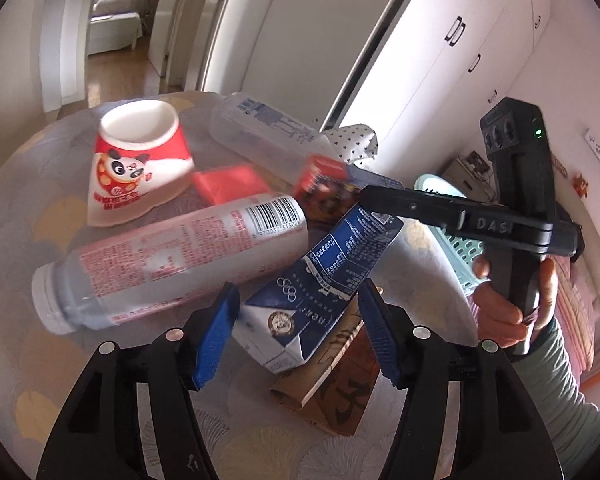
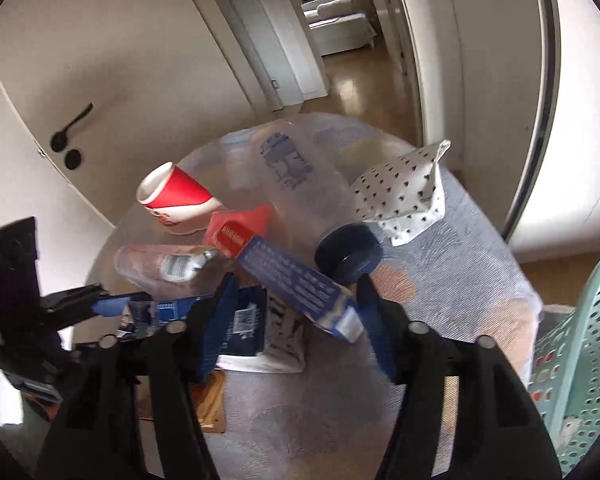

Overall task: Collect trash
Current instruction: 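Grasp the blue milk carton with the left tool while the right tool grasps the toothpaste tube, then carry the blue carton and toothpaste tube to the basket and release both, then grasp the pink bottle with the left tool while the right tool grasps the brown paper, then carry the pink bottle and brown paper over the teal basket and release both, then grasp the red-white paper cup with the left tool while the right tool grasps the clear bottle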

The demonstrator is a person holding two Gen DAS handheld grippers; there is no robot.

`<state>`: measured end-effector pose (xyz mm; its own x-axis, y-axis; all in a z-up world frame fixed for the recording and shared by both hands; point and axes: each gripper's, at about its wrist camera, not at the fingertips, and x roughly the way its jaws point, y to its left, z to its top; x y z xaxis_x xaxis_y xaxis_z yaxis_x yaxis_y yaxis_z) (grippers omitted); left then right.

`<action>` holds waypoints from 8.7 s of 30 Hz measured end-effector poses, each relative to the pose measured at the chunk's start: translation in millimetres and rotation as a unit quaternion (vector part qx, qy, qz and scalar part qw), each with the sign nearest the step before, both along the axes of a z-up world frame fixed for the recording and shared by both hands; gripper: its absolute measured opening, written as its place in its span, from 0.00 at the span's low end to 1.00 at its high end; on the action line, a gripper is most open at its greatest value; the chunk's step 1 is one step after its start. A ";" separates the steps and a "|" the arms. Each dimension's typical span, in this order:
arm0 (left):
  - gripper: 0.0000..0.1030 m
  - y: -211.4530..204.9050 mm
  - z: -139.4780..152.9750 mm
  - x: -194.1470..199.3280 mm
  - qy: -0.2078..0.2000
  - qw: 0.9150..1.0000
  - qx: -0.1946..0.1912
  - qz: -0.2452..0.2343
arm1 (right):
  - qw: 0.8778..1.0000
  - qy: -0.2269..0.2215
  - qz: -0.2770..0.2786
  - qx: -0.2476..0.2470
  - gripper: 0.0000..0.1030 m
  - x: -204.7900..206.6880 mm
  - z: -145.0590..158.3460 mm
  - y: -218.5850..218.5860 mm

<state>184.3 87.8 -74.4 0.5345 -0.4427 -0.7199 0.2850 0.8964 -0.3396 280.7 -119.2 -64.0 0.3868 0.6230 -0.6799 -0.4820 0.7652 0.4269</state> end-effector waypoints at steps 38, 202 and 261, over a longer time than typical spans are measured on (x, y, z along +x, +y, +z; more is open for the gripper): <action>0.36 -57.3 40.2 -16.5 -0.052 0.996 0.066 0.005 | 0.981 -0.059 -0.144 -0.113 0.23 -116.4 -4.3 -40.2; 0.44 -214.0 77.0 15.7 -0.081 0.990 -0.011 -0.118 | 0.912 -0.140 -0.382 -0.047 0.06 -133.0 71.4 -188.2; 0.80 38.3 71.3 18.1 -0.125 0.980 0.062 0.142 | 0.977 -0.137 -0.138 -0.085 0.56 -20.9 61.7 13.3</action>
<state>202.5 126.1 -3.1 0.7904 -0.1679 -0.5891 0.0778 0.9814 -0.1754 259.8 -105.9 -2.3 0.7065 0.3564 -0.6114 -0.3255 0.9308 0.1665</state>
